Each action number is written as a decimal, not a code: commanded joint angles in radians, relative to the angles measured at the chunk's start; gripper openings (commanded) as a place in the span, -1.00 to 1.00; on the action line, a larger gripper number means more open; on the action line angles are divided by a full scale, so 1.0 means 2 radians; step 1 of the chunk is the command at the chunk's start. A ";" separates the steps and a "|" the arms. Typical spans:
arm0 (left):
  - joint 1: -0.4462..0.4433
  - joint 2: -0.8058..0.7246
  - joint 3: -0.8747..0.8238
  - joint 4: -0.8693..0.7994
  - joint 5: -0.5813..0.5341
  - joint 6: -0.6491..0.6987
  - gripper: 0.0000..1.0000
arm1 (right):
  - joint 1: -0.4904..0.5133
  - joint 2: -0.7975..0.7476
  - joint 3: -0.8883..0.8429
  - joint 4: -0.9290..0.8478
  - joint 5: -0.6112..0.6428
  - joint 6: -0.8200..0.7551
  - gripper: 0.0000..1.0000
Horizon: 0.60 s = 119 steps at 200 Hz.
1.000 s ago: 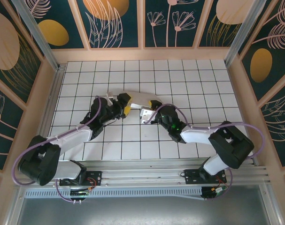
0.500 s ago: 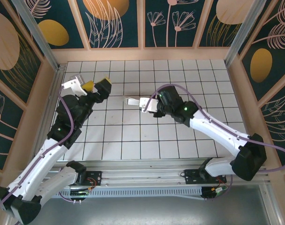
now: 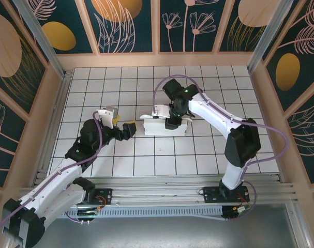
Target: Fold the paper box
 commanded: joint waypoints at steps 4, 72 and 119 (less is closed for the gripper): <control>0.002 0.004 -0.007 0.037 0.012 0.001 0.95 | 0.003 0.004 -0.012 0.006 -0.013 0.005 -0.16; 0.002 0.042 0.004 0.043 0.020 0.009 0.96 | 0.011 -0.037 -0.069 0.094 0.010 0.010 0.20; 0.002 0.095 0.026 0.047 0.021 0.004 0.84 | 0.001 -0.027 -0.057 0.093 0.003 0.002 -0.17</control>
